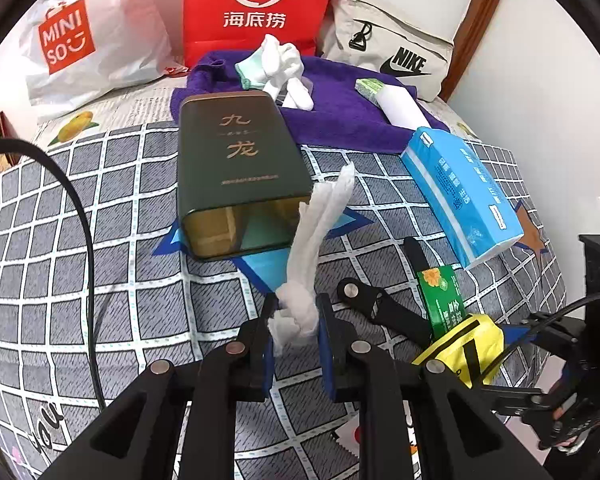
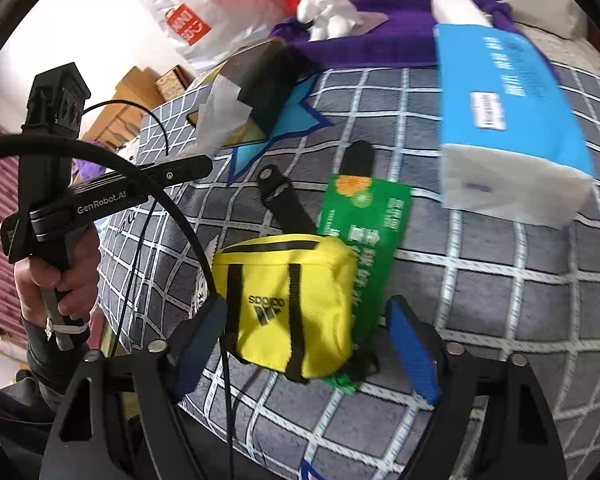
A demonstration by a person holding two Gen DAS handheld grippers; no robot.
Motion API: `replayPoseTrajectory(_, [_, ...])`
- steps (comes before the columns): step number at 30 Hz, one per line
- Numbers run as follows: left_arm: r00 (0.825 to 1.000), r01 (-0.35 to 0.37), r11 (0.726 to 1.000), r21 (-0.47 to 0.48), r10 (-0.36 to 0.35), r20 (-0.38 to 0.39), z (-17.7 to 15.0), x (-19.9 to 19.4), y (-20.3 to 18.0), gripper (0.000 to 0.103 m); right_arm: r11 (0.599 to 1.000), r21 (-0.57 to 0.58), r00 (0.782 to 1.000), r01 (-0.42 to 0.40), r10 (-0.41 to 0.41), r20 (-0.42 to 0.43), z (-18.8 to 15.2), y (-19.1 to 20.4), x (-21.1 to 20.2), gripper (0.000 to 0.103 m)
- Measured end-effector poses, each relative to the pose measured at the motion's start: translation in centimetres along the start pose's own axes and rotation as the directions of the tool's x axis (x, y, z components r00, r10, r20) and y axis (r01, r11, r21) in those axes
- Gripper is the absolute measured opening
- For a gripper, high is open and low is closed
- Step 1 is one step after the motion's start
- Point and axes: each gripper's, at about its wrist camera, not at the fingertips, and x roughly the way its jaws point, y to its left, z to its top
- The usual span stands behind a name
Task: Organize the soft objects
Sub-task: 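Grasp the yellow Adidas bag with the right tool while the left tool holds the cloth, then carry the white cloth and yellow bag over the purple towel with both tools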
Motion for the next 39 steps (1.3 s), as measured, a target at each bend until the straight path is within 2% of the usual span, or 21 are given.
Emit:
replayPoseTrajectory(1, [1.000, 0.001, 1.000, -0.006, -0.001, 0.002, -0.1, -0.1, 0.2, 0.018, 1.000, -0.008, 1.000, 0.003, -0.003, -0.005, 0.0, 0.1, 0.2, 0.062])
replayPoseTrajectory(2, [1.000, 0.004, 1.000, -0.008, -0.004, 0.002, -0.2, -0.1, 0.3, 0.018, 1.000, -0.019, 1.000, 0.006, -0.006, -0.002, 0.0, 0.4, 0.4, 0.055])
replayPoseTrajectory(3, [1.000, 0.008, 1.000, -0.011, -0.008, 0.001, -0.3, -0.2, 0.4, 0.018, 0.999, -0.033, 1.000, 0.013, -0.013, 0.005, 0.0, 0.5, 0.4, 0.036])
replayPoseTrajectory(4, [1.000, 0.009, 1.000, -0.013, -0.009, 0.001, -0.4, -0.2, 0.5, 0.018, 0.999, -0.040, 1.000, 0.015, -0.015, 0.006, 0.1, 0.6, 0.4, 0.023])
replayPoseTrajectory(8, [1.000, 0.004, 1.000, -0.019, -0.004, -0.003, -0.5, -0.2, 0.8, 0.018, 0.998, -0.053, 0.997, 0.031, -0.027, 0.070, 0.1, 0.5, -1.3, 0.016])
replayPoseTrajectory(15, [1.000, 0.019, 1.000, -0.022, -0.019, 0.005, -0.4, -0.9, 0.7, 0.018, 0.997, -0.032, 0.982, 0.070, -0.063, 0.179, 0.7, 0.3, -6.1, 0.014])
replayPoseTrajectory(22, [1.000, 0.025, 0.999, -0.036, -0.024, 0.016, -0.3, -2.4, 0.6, 0.018, 0.993, 0.003, 0.965, 0.120, -0.118, 0.233, 1.1, -1.4, -9.0, 0.014])
replayPoseTrajectory(29, [0.999, 0.006, 0.999, -0.051, -0.004, 0.039, -0.2, -4.1, 0.5, 0.018, 0.992, -0.017, 0.956, 0.122, -0.112, 0.273, 3.2, -2.3, -10.4, 0.014])
replayPoseTrajectory(39, [0.998, -0.014, 0.998, -0.069, 0.018, 0.057, 1.8, -5.6, 0.6, 0.018, 0.993, -0.047, 0.949, 0.104, -0.085, 0.303, 6.9, -2.6, -11.1, 0.014])
